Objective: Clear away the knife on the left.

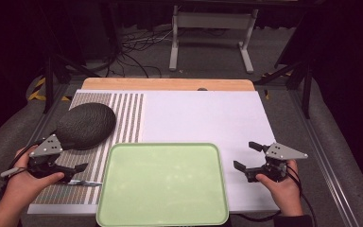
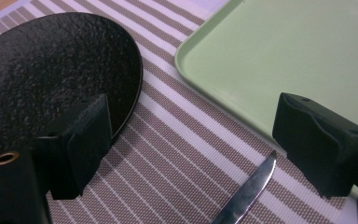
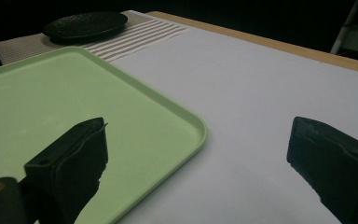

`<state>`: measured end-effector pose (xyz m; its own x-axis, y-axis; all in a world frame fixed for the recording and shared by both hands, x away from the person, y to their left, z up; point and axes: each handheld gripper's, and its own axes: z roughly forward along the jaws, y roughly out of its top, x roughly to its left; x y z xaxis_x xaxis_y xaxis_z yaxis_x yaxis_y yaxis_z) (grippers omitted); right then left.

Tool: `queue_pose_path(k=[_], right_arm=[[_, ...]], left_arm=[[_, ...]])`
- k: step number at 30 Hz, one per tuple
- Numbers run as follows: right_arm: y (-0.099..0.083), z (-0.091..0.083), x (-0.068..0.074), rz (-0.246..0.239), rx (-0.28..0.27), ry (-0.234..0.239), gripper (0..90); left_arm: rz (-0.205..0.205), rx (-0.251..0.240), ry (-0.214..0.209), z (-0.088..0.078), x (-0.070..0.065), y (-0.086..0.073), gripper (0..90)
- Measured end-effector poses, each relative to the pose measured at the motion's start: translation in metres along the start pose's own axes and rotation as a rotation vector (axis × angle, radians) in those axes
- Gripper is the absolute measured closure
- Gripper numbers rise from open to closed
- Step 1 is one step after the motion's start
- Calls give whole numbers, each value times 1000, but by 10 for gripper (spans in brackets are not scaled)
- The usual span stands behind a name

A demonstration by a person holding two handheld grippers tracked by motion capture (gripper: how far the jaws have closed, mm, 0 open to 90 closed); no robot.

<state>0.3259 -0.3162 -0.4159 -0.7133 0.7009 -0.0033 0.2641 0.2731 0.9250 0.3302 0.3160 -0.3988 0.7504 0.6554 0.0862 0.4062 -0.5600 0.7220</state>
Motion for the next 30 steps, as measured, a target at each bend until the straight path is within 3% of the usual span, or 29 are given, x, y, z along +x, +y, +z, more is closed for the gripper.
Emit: queue_pose_path(k=[11,13,17,30], right_arm=[[-2,1,0,-1,12,6,56],[-2,0,0,0,15,6,56],[-2,-1,0,1,11,7,57],[-3,0,-1,3,23,12,54]], left_arm=[[63,155,-44,3,0,9,118],[123,213,-30,4,-3,11,129],[164,267,-36,6,-7,13,137],[212,397,-68,10,-2,17,123]])
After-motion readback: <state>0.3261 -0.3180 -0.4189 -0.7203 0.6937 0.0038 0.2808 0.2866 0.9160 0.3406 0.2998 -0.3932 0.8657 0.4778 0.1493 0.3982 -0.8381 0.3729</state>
